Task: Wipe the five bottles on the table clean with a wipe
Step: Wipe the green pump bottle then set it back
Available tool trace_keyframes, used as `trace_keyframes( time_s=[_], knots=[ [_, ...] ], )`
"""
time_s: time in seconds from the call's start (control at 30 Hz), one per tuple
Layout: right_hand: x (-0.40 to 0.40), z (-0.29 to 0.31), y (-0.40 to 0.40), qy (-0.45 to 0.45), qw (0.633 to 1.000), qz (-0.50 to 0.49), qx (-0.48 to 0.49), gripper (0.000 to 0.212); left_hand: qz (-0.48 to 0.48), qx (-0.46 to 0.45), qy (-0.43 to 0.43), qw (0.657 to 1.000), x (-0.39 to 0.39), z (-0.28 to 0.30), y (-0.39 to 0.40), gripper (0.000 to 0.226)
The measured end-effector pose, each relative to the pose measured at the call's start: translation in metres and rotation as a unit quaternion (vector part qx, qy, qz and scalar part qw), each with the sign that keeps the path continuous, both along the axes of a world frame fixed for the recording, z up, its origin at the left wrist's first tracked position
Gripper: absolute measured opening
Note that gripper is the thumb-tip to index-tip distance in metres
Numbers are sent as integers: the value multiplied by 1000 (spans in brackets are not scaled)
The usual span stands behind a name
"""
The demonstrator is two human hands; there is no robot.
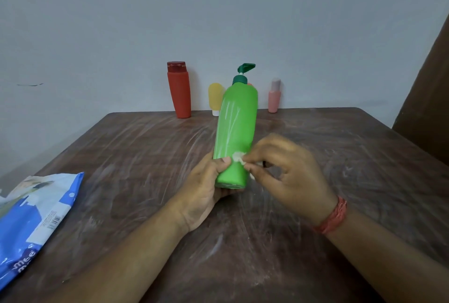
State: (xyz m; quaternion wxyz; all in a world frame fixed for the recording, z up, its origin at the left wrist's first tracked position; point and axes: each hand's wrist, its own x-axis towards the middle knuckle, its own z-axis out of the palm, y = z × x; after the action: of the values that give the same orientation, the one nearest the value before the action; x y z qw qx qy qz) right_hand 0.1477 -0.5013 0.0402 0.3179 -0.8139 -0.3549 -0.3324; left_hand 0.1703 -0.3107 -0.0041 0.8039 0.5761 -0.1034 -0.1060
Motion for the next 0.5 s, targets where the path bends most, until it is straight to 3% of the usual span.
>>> trace_keyframes(
  time_s=[0.1,0.23,0.37,0.5],
  knots=[
    [-1,-3,1,-10,995,46,-83,8,10,-26,14,1000,0,3,2,56],
    [1,2,2,-21,999,-23,-27,7,8,-14,15,1000,0,2,-2,54],
    [0,-2,1,-29,992,59,-105,9,11,-28,24,999,1,3,0,58],
    [3,2,0,-22,999,-27,-31,8,8,-3,12,1000,0,2,-2,53]
  ],
)
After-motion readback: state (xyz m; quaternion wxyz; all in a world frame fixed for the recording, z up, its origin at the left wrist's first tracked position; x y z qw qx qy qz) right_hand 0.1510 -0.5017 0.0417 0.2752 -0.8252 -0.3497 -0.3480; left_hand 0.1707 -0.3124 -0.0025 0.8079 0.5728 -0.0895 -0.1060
